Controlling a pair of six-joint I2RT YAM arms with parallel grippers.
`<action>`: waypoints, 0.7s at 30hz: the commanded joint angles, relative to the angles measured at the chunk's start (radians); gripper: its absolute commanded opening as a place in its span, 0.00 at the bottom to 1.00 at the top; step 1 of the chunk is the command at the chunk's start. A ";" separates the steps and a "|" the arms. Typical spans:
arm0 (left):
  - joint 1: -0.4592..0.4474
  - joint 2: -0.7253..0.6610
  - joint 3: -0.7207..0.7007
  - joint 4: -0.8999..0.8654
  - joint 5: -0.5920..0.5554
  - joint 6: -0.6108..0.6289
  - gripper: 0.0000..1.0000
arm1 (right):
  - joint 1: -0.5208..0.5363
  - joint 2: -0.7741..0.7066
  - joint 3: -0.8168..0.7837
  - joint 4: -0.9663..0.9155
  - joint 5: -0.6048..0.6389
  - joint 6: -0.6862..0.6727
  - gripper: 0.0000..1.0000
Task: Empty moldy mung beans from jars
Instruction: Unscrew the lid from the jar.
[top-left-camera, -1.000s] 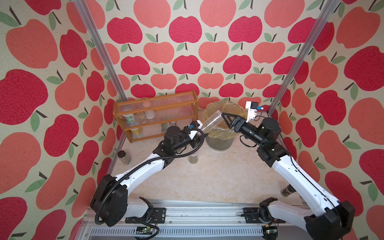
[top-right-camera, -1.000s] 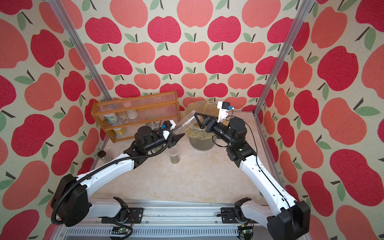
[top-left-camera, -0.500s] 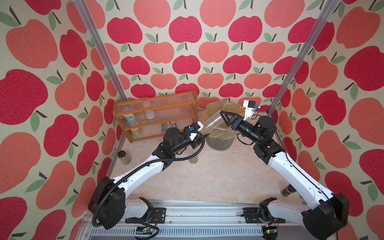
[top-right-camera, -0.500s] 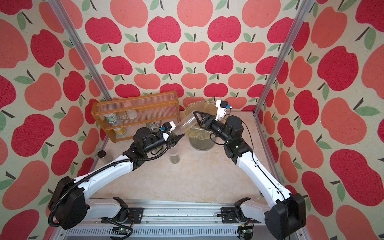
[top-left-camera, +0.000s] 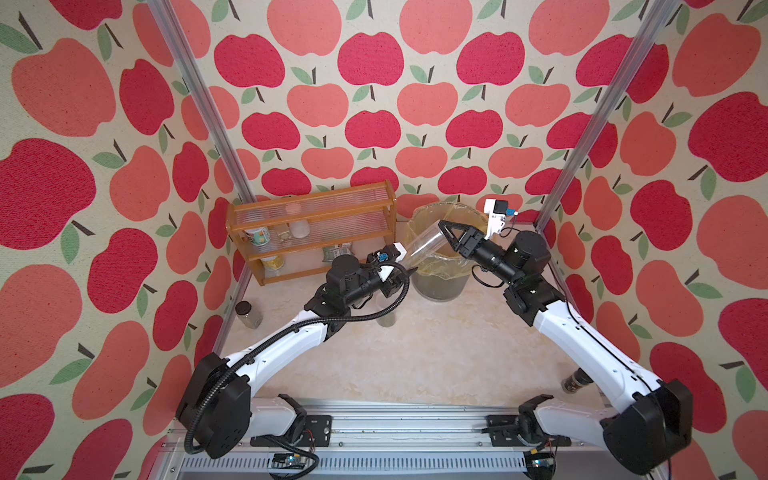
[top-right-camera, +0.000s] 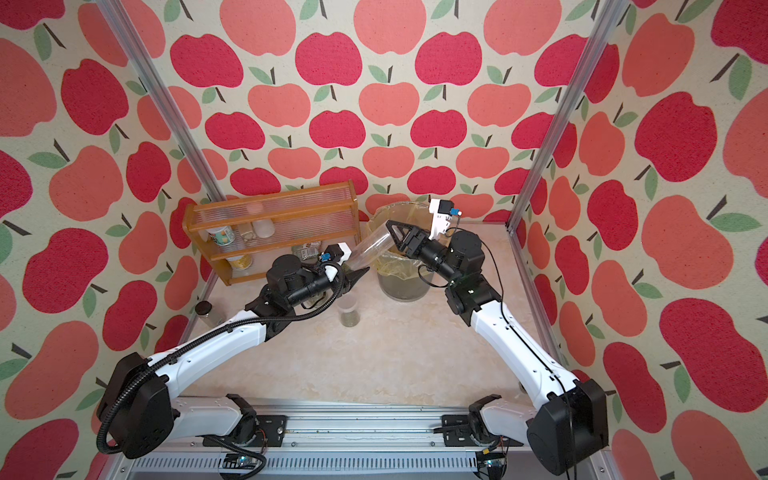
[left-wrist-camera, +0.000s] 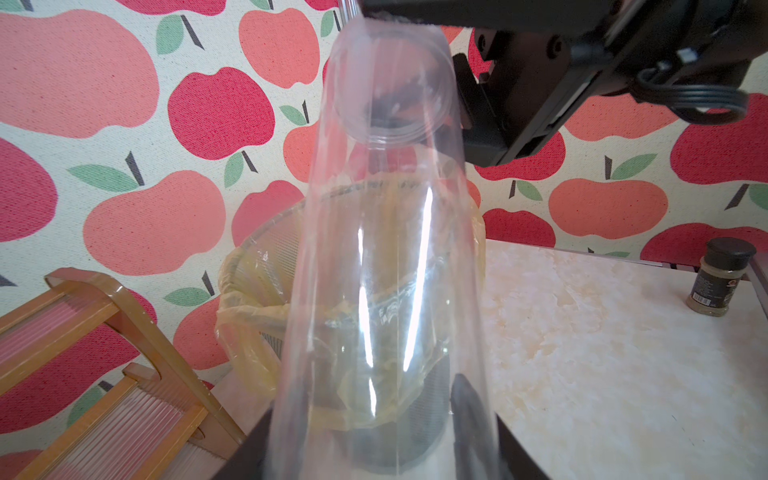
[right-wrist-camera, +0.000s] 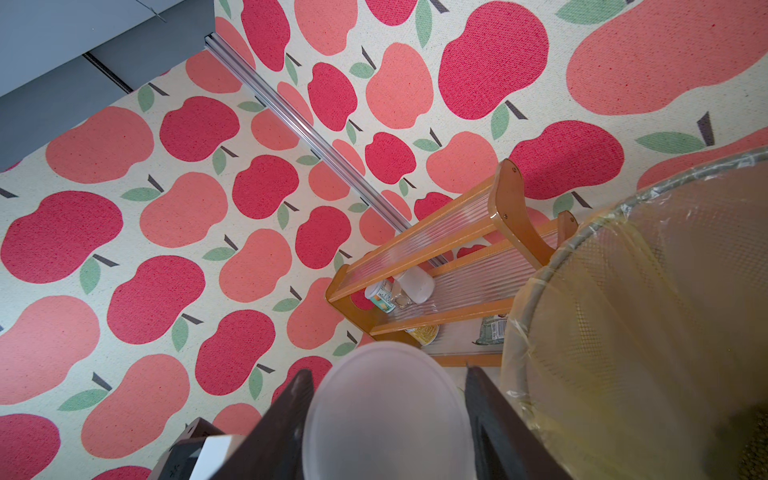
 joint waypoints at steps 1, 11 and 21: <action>0.012 -0.011 0.003 0.051 0.016 -0.046 0.45 | 0.004 0.021 0.010 0.051 -0.045 0.031 0.51; 0.120 0.001 0.154 -0.100 0.166 -0.336 0.44 | 0.004 0.027 -0.006 0.138 -0.086 0.016 0.50; 0.190 0.048 0.240 -0.131 0.427 -0.481 0.43 | 0.004 0.032 -0.071 0.366 -0.118 0.019 0.50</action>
